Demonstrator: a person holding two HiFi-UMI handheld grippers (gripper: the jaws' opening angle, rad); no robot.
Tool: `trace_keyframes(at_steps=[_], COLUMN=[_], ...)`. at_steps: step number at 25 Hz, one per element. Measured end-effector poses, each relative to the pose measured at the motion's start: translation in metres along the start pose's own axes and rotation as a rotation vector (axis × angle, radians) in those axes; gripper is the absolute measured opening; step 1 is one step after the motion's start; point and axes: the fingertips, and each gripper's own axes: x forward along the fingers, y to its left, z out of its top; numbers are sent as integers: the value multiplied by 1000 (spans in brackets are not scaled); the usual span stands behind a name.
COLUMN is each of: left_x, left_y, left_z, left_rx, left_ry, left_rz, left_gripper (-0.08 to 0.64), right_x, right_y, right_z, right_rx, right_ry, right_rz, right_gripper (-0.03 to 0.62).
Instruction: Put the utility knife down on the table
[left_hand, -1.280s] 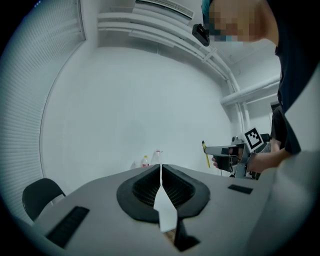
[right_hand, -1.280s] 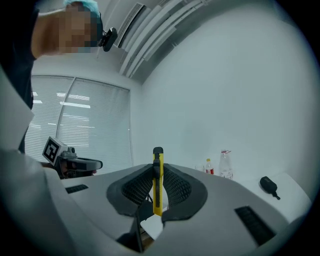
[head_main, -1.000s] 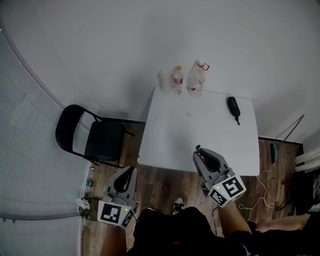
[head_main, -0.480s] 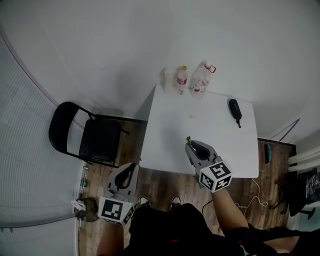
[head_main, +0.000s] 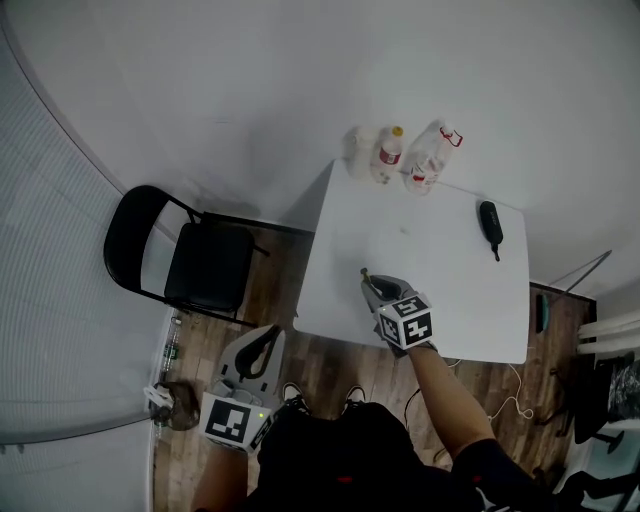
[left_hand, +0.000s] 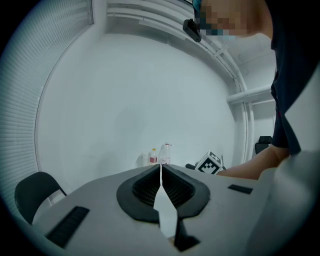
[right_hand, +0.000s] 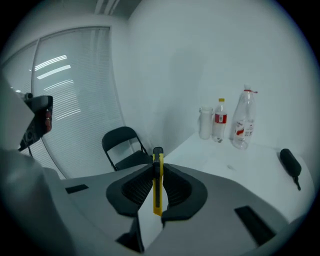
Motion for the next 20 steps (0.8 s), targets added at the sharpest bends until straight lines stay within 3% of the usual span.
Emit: trace_keyframes(at_steps=[9, 14, 20], left_x=[-11, -17, -19], left_y=[10, 10, 14], left_z=[-12, -24, -32], left_rx=[-10, -17, -40], left_ry=[33, 129, 90], left_rz=[39, 51, 71], left_gripper=[31, 31, 31], right_x=[65, 86, 93], right_y=[0, -5, -5], right_z=[-81, -115, -133], right_rx=[-16, -3, -3], right_ry=[237, 328, 382], right_rz=[23, 2, -24], right_gripper=[74, 74, 73])
